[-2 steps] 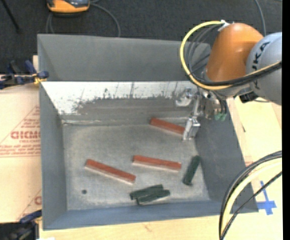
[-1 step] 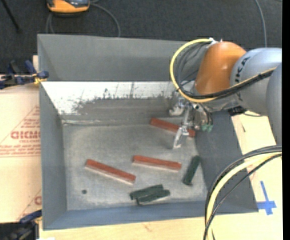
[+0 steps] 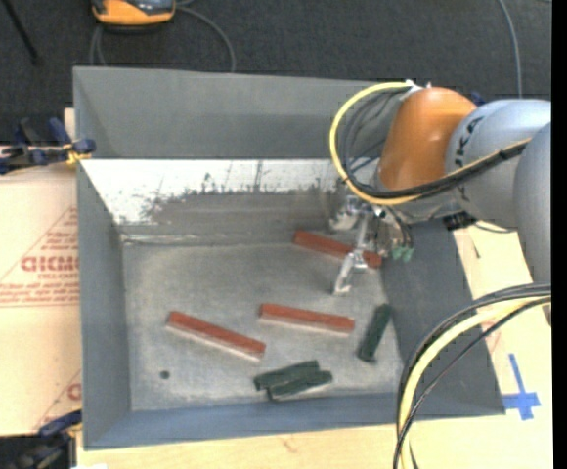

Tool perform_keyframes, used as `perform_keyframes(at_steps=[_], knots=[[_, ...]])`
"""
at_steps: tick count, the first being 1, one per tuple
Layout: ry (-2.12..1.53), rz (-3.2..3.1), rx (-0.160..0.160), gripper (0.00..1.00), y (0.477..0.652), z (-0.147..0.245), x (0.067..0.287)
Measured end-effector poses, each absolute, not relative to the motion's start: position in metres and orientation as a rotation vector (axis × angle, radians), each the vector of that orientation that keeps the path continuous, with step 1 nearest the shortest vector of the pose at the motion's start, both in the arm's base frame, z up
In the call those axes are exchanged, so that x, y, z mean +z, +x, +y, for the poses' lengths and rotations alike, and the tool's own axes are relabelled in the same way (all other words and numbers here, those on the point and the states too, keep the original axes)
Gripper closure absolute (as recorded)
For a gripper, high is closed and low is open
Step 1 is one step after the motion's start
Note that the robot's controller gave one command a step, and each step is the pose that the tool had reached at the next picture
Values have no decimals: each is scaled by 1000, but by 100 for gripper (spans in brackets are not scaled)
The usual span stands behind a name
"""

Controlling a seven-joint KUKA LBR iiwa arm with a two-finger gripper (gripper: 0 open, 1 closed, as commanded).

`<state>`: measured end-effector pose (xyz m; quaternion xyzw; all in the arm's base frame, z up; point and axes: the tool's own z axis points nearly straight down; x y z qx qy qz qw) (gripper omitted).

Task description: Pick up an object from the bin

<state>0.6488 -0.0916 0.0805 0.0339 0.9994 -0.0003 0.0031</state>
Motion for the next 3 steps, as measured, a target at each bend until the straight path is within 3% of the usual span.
perform_keyframes(at_steps=[1, 2, 3], knots=[[310, 3115, 0, 0, 647, -80, 77], [243, 3119, -12, 0, 647, -79, 75], [306, 3118, -1, 100, 650, -80, 80]])
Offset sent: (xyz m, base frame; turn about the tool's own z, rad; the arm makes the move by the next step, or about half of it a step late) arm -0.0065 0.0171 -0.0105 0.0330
